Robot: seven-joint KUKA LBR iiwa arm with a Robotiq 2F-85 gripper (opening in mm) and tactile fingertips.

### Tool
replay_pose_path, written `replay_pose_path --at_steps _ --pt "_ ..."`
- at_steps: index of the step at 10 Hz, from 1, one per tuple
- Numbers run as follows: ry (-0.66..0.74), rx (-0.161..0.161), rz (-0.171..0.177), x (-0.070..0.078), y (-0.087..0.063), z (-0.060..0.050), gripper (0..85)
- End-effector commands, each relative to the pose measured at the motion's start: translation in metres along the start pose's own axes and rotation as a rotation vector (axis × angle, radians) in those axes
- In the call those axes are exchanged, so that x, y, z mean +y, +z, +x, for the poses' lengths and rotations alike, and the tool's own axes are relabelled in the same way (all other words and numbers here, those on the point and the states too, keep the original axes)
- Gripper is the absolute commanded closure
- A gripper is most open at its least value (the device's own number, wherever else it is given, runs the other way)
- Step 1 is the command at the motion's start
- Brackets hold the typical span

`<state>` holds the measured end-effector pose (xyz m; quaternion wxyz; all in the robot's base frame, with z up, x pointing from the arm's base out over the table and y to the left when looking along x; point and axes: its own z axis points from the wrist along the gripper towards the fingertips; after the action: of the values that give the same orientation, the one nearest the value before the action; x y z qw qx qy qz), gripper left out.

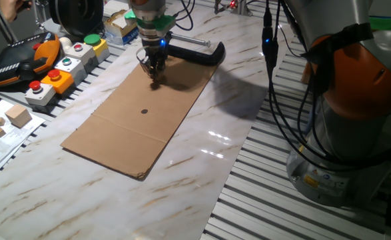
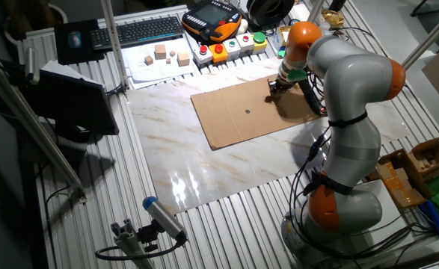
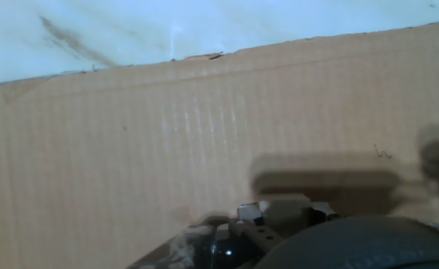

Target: Hold a small block with the gripper and sweep it from left to right on the table

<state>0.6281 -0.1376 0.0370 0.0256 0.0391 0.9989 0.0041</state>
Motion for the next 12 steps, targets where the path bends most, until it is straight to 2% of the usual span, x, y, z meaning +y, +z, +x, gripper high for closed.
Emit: replay_pose_path --at_steps 1,12 --pt "0.003 0.002 -0.001 0.002 0.000 0.001 84.3" --pt "0.011 0.007 -0.003 0.019 0.000 0.001 84.3"
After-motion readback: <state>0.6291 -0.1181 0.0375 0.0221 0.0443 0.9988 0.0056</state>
